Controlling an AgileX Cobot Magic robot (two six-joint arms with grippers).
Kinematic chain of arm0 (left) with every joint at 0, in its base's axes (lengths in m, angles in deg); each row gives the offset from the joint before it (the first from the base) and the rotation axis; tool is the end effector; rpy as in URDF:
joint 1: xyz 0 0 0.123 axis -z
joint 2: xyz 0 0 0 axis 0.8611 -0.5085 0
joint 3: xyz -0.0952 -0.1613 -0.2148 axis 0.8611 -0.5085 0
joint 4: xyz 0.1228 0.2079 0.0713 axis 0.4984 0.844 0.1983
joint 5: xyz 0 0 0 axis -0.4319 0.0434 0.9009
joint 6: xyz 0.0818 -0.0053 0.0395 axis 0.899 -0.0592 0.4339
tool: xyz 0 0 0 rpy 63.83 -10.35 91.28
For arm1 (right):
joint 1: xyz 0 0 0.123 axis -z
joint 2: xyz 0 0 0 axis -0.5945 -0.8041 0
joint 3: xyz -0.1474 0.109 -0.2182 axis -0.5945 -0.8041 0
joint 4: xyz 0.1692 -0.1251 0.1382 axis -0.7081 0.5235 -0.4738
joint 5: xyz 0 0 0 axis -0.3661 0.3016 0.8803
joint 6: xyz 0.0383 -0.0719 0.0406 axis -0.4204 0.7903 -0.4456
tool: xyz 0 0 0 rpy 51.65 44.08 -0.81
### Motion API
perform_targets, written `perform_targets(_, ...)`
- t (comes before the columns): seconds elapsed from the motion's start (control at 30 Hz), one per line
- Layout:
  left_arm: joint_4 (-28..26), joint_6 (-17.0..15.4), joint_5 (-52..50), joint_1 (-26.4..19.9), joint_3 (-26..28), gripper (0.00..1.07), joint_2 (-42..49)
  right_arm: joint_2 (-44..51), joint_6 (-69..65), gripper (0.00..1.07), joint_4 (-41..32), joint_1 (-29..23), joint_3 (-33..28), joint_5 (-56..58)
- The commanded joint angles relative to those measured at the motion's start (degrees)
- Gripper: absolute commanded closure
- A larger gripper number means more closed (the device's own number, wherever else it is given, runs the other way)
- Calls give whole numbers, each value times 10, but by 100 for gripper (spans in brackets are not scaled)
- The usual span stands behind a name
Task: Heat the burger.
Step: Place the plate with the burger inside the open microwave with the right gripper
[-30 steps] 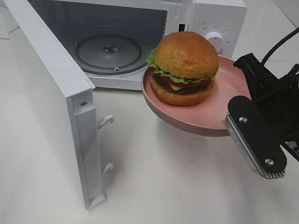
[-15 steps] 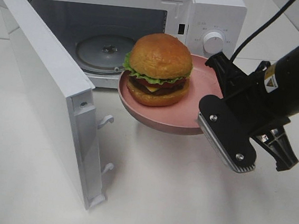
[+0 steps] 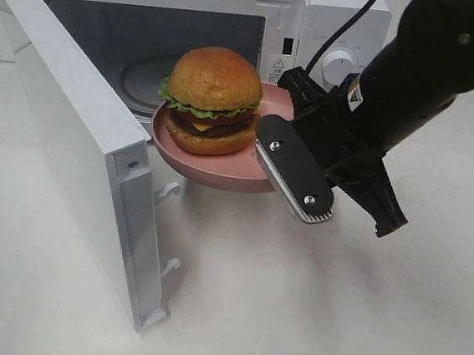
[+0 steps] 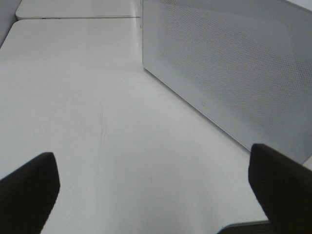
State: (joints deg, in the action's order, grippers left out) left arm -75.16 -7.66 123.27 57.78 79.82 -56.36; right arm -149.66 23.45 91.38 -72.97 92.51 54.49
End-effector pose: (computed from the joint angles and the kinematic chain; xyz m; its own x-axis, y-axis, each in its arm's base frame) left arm -0.0088 -0.0120 0.2803 -0.4538 0.0004 -0.8911 0.0920 0.9947 -0.0464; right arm 0.2609 0.1901 0.2228 0.5506 -0.8347 -0.0008 -0.7275 -0.4795 -0.4907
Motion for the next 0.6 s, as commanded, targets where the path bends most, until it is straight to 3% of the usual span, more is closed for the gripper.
perform_targets(0.03, -1, -5, -7, 3, 0, 9, 8, -21, -7, 107, 6, 3, 46, -18)
perform_targets(0.6, -1, -5, -7, 3, 0, 9, 8, -112, -22, 107, 11, 3, 156, 14)
